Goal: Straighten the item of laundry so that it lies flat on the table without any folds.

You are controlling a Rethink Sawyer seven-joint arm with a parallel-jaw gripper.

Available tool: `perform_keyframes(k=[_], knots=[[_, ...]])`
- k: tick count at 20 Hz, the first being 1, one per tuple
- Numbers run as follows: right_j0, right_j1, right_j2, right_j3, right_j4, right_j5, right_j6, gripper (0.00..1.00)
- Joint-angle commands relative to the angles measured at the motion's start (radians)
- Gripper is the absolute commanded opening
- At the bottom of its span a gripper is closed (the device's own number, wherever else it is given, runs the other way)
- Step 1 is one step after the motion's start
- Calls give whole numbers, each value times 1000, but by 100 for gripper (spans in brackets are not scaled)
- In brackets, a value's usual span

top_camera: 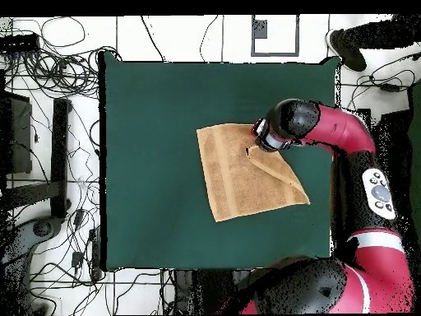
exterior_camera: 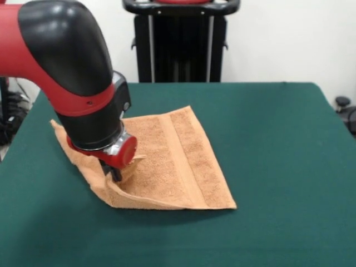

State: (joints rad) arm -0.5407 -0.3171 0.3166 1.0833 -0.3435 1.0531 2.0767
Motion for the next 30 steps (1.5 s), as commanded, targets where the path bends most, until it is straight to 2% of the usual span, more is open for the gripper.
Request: perform_keyframes(k=[1,9,10,13,15,17,22,30], knots=[[43,84,109,-133,-38,131,-307,0],[61,92,73,-168,-65,124,-267,0],[70,84,51,-163,-73,84,-215,100],[86,59,9,-115,-70,-16,-66,100],[88,47,8,-121,-92,-28,-104,100],[97,21,-11,-112,-111,-47,-87,100],[91,-2,-14,-53,-97,-54,-47,100],[75,-9,-8,-36,-101,-18,-94,100]])
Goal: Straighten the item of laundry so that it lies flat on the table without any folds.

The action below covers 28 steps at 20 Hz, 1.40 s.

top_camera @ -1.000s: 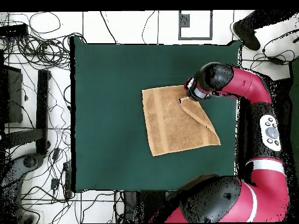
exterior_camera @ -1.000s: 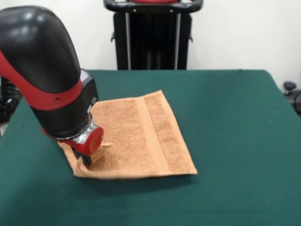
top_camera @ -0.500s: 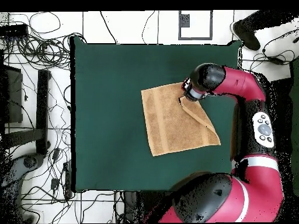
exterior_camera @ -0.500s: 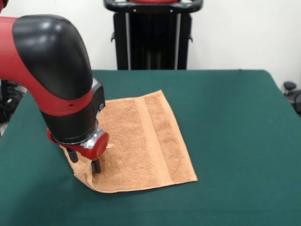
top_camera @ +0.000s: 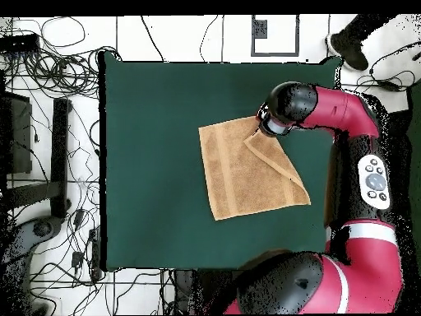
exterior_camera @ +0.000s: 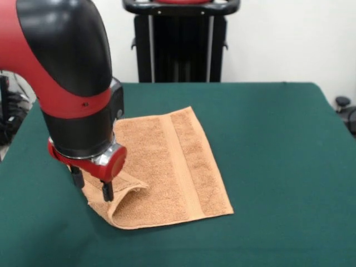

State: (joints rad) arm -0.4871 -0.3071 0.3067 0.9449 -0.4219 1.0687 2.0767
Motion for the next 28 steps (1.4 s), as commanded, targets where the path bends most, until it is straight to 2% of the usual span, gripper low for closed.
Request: perform_keyframes(k=[1,5,17,28], knots=[[20,-12,4,101,-27,-23,-112,100],[13,26,18,103,-44,-21,-169,100],[40,39,4,156,-56,-75,-91,100],[20,27,15,193,-48,-81,-110,100]])
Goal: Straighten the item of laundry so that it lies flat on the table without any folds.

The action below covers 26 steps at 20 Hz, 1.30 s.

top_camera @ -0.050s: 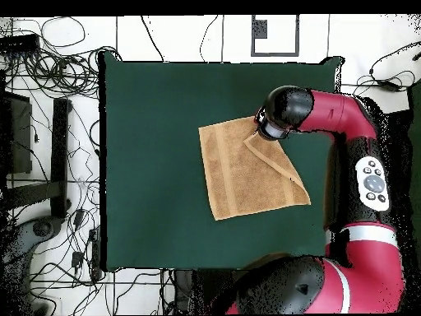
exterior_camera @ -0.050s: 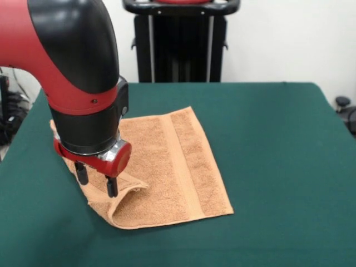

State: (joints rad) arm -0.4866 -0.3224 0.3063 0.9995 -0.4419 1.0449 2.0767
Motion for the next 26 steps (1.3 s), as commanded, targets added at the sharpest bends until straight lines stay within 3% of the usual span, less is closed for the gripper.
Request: perform_keyframes(k=[1,26], knots=[[18,41,15,141,-29,-57,-110,100],[14,-2,6,263,-36,-156,-43,100]])
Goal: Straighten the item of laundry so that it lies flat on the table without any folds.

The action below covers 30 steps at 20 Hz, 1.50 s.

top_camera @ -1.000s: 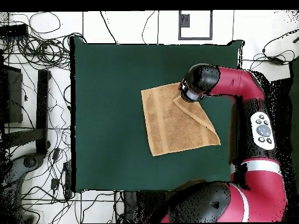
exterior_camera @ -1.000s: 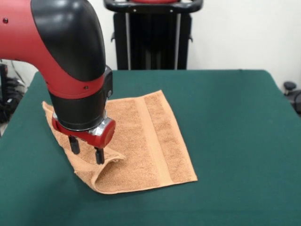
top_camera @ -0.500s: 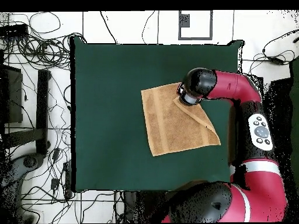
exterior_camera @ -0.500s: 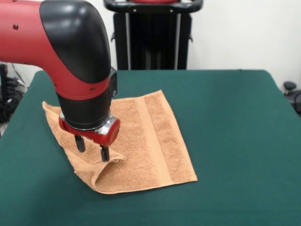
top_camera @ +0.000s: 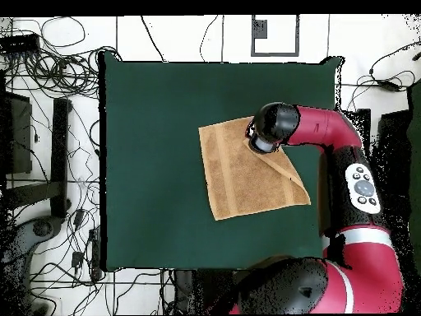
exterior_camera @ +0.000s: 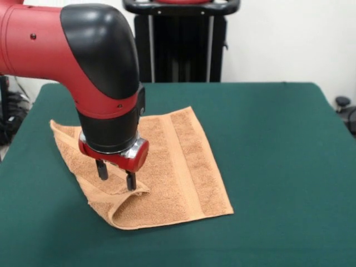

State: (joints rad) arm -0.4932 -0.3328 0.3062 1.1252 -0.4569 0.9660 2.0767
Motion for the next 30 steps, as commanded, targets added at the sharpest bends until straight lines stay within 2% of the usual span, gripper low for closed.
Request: perform_keyframes(k=[1,8,25,30], knots=[[23,4,3,142,-21,-80,-36,100],[40,11,4,125,-15,-83,-9,100],[47,-59,35,171,60,-58,27,100],[60,-48,22,157,60,-64,40,100]])
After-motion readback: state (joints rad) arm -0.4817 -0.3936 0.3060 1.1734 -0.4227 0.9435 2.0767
